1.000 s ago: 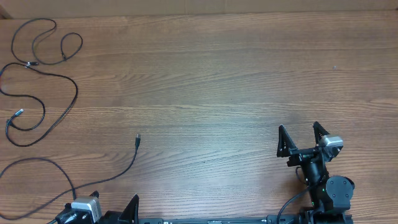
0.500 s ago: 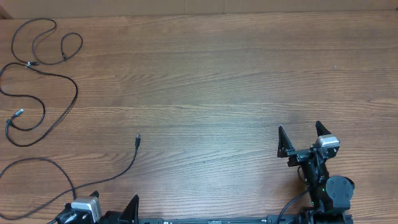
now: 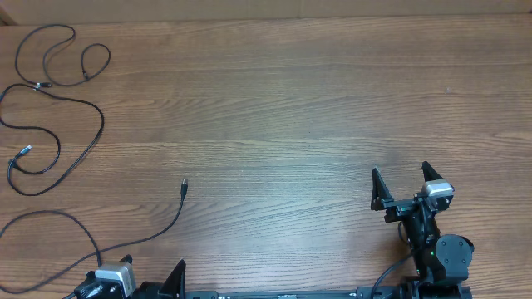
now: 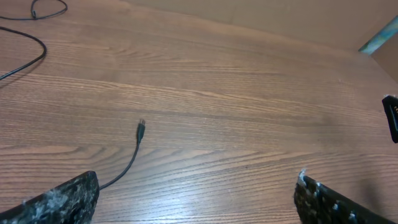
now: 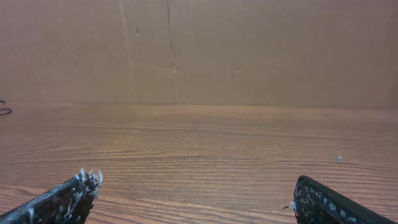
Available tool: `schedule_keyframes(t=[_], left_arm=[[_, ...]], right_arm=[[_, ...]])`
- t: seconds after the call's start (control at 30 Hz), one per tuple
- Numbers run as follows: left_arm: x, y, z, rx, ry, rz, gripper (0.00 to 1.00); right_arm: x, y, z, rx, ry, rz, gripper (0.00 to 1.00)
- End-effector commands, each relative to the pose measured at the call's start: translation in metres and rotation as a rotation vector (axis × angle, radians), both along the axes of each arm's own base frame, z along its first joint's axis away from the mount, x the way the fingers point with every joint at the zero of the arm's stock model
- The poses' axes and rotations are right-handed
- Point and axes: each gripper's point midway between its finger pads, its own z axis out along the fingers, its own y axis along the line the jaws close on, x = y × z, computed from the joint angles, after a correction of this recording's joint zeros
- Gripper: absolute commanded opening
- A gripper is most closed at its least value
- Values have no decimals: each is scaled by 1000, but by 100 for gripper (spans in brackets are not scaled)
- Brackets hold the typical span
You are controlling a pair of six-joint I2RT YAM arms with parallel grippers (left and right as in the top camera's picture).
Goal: Untangle cables
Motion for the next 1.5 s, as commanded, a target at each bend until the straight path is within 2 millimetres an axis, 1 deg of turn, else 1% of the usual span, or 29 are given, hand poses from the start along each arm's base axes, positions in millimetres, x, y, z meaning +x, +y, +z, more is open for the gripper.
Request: schedule_keyframes(t=[0.0,0.5,0.6,0.67,0.7,0.8,0.83,0.93,1.03,1.1,1.17,1.23,1.4,1.47], left_arm=[[-1,-1,0,-9,-6,-3,100],[-1,-1,1,-10,-8,-4,100],[6,-5,11,-14,-59,-25,100],[17,-7,17,25,-113,-44,100],[24,-8,17,51,-132,-49,100],[43,-10,5,132,-148,-74,100],[53,-9,-2,161,-152,-67,100],[80,-8,-14,199,-189,-59,100],[107,-12,-17,248,-292,-97,100],[121,-13,-18,283,-368,-117,100],[131,-11,-21,301,-413,-109,100],[136,-10,-25,309,-443,-104,100],[144,-10,-37,314,-479,-100,100],[147,-6,-40,320,-477,-79,100]], right_arm=[[0,-1,-1,-4,-7,-5,100],[0,-1,-1,-4,-7,-5,100],[0,-1,-1,-4,-7,-5,100],[0,-1,-1,-4,-7,-5,100],[0,-1,-1,-4,-7,-5,100],[0,-1,-1,-4,-7,-5,100],[0,-1,-1,-4,-7,-5,100],[0,-1,-1,-4,-7,-5,100],[0,-1,-1,-4,-7,-5,100],[0,-1,-1,-4,-7,-5,100],[0,-1,-1,-4,-7,-5,100],[0,-1,-1,-4,-7,-5,100],[0,-1,-1,-4,-7,-5,100],[0,-1,-1,-4,-7,-5,100]])
